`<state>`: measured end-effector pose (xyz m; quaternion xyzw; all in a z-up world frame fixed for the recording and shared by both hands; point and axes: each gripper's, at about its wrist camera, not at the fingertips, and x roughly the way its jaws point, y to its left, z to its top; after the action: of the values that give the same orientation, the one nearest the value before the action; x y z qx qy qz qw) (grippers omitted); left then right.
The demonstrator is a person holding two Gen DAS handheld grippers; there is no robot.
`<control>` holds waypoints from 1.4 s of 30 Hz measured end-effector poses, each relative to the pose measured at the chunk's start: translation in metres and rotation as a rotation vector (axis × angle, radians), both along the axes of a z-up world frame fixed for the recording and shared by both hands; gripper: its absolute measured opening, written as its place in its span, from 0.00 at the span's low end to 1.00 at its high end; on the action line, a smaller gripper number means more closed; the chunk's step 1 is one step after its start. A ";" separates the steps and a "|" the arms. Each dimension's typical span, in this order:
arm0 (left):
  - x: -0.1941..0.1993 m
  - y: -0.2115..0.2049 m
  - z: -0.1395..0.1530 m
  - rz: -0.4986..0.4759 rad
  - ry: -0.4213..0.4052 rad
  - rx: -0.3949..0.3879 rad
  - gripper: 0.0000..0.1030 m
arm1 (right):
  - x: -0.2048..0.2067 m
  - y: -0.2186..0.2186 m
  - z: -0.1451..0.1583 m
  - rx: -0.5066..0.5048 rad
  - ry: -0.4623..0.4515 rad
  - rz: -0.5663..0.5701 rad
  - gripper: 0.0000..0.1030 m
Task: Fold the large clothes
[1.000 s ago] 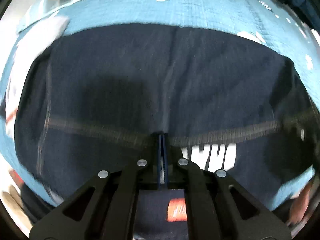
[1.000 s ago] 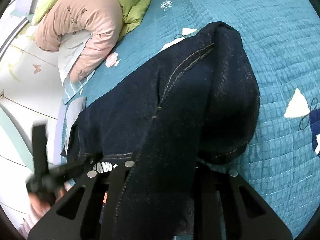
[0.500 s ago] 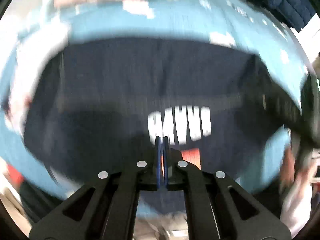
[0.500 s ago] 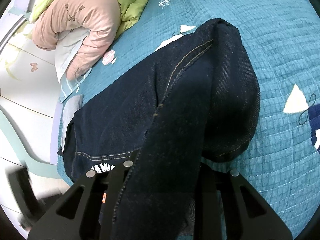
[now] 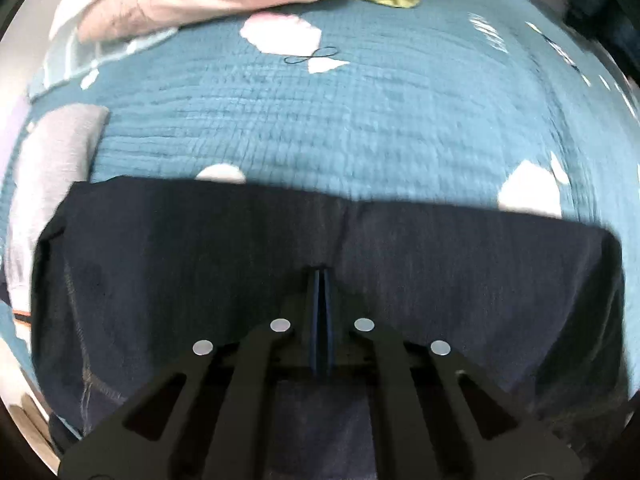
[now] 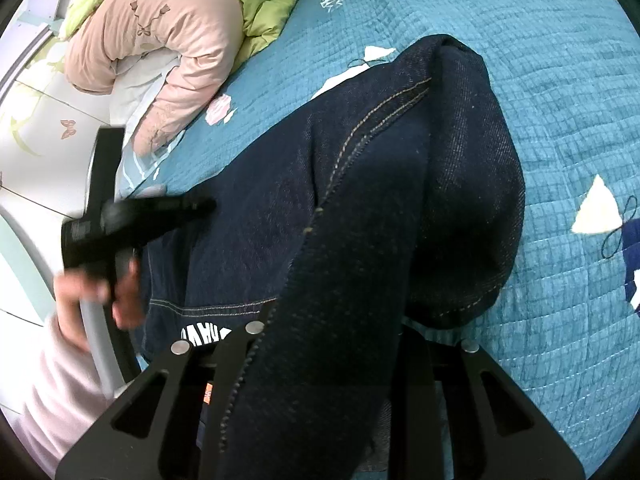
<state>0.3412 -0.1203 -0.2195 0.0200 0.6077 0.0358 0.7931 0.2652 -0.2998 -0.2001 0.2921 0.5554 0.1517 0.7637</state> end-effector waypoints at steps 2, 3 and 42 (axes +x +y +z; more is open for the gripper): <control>-0.026 -0.004 0.006 -0.057 -0.025 0.009 0.02 | 0.000 0.000 0.000 0.007 0.005 -0.005 0.23; -0.043 -0.001 0.006 -0.057 -0.002 -0.022 0.02 | -0.001 -0.001 0.000 0.011 0.006 -0.007 0.23; -0.202 0.137 0.080 -0.210 -0.103 -0.273 0.03 | -0.055 0.235 0.145 -0.273 -0.161 0.137 0.17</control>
<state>0.1395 0.0168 -0.1399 -0.0264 0.5601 -0.1294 0.8178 0.2107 -0.0650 -0.0555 0.1341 0.5264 0.1494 0.8262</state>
